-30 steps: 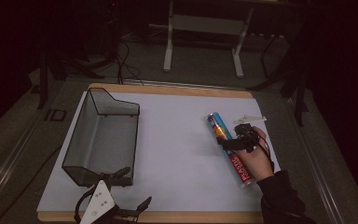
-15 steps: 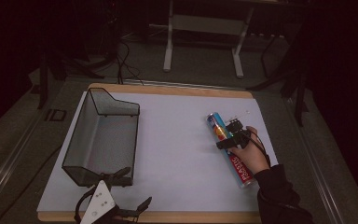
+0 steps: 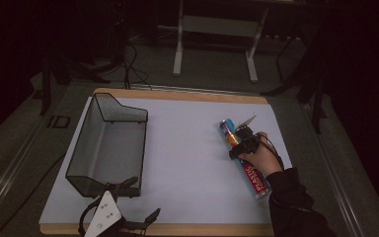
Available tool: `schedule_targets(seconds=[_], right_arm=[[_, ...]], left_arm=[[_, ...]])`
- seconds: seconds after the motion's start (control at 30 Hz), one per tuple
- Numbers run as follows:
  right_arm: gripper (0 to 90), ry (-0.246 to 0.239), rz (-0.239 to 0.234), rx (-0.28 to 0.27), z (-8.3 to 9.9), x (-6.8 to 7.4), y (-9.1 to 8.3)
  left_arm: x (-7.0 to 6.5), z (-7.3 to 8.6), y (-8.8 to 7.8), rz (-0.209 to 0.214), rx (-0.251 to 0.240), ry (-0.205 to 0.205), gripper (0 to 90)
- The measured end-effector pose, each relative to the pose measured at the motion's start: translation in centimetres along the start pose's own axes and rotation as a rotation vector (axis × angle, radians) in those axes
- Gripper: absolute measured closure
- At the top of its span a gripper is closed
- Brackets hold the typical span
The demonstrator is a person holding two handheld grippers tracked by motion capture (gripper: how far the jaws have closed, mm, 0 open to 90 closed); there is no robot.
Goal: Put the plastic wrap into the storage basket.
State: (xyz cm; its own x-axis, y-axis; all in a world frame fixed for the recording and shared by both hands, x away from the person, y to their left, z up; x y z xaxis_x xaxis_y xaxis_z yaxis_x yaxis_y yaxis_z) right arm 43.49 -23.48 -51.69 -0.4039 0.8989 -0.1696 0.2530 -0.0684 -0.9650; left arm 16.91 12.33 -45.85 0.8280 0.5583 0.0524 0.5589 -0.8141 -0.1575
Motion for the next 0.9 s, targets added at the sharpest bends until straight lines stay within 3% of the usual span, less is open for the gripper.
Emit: schedule_targets(seconds=[0.17,0.3,0.43,0.63,0.87,0.9], right_arm=[[24.3,-0.012,-0.009,0.078,0.0,0.2,1.0],[29.1,-0.028,-0.007,0.095,0.1,0.2,1.5],[30.8,0.008,0.0,0.1,0.1,0.1,1.4],[31.2,0.05,0.003,0.041,0.2,-0.3,1.1],[31.4,0.054,0.016,-0.017,0.0,-0.8,-0.4],[31.5,0.047,0.03,-0.046,-0.2,-0.7,-1.2]], left_arm=[[0.0,0.0,0.0,-0.001,0.0,0.004,3.1],[0.0,0.0,0.0,0.0,0.0,-0.001,3.1],[0.0,0.0,0.0,-0.002,0.002,0.001,3.1],[0.1,0.1,0.0,-0.004,0.007,0.002,3.1],[0.0,0.1,0.1,-0.005,0.006,0.004,3.0],[0.1,0.1,0.1,-0.004,0.009,0.002,3.1]])
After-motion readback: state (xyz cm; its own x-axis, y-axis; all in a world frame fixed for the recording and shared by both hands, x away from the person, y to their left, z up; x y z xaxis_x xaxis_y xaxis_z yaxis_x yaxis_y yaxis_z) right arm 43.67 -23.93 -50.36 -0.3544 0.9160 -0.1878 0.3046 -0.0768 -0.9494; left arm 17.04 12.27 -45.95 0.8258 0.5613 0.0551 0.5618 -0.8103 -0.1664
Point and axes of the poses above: each handheld gripper's, and its own axes: y roughly forward along the jaws, z roughly out of its underside, x roughly to its left, the point moved 3 cm from there along y, roughly forward along the jaws, and after that the axes turned 9 degrees about z, right-handed, at the moved point
